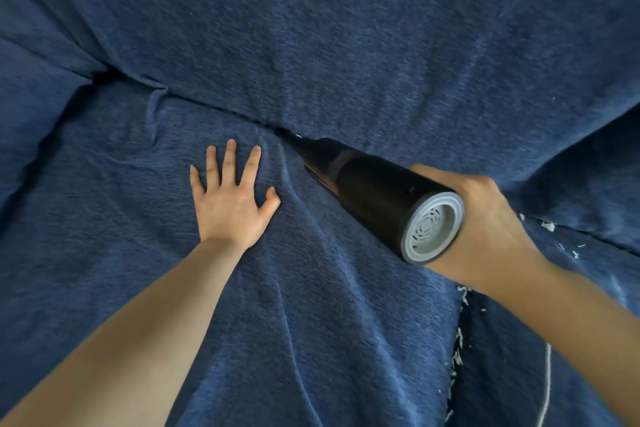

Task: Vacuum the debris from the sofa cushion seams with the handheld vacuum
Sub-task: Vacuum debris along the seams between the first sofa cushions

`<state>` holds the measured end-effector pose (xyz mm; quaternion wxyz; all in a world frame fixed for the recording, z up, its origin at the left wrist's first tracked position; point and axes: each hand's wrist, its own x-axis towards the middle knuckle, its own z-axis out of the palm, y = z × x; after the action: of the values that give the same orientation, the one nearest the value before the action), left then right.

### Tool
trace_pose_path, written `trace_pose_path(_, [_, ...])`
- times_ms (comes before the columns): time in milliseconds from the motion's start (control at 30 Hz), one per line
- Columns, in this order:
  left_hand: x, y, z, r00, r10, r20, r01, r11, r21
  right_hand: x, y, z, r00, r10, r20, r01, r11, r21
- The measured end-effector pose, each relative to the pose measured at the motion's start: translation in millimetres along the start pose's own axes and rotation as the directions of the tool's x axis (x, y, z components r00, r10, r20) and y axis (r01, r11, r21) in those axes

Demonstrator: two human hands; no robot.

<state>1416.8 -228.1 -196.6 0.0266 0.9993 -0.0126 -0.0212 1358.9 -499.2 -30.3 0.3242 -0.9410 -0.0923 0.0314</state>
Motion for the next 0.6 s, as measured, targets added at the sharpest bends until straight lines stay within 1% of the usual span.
trace_pose_path(67, [0, 1, 0, 1.0, 0.004, 0.002, -0.004, 1.0, 0.004, -2, 0, 6, 1.0, 0.009, -0.007, -0.009, 1.0, 0.013])
trace_pose_path(200, [-1, 0, -1, 1.0, -0.001, -0.001, 0.001, 1.0, -0.002, -11, 3, 0, 0.999, -0.026, -0.039, 0.026, 1.0, 0.009])
trace_pose_path(267, [0, 1, -1, 1.0, 0.003, 0.0, -0.003, 1.0, -0.004, -14, 4, -4, 0.999, -0.011, -0.049, 0.013, 1.0, 0.027])
trace_pose_path(433, [-1, 1, -1, 1.0, 0.006, -0.005, -0.006, 1.0, -0.001, -8, 4, 4, 1.0, -0.001, -0.015, 0.001, 1.0, -0.018])
trace_pose_path(600, [-1, 1, -1, 1.0, 0.002, -0.013, -0.002, 1.0, -0.006, -19, 10, -13, 1.0, -0.01, -0.017, 0.01, 1.0, -0.002])
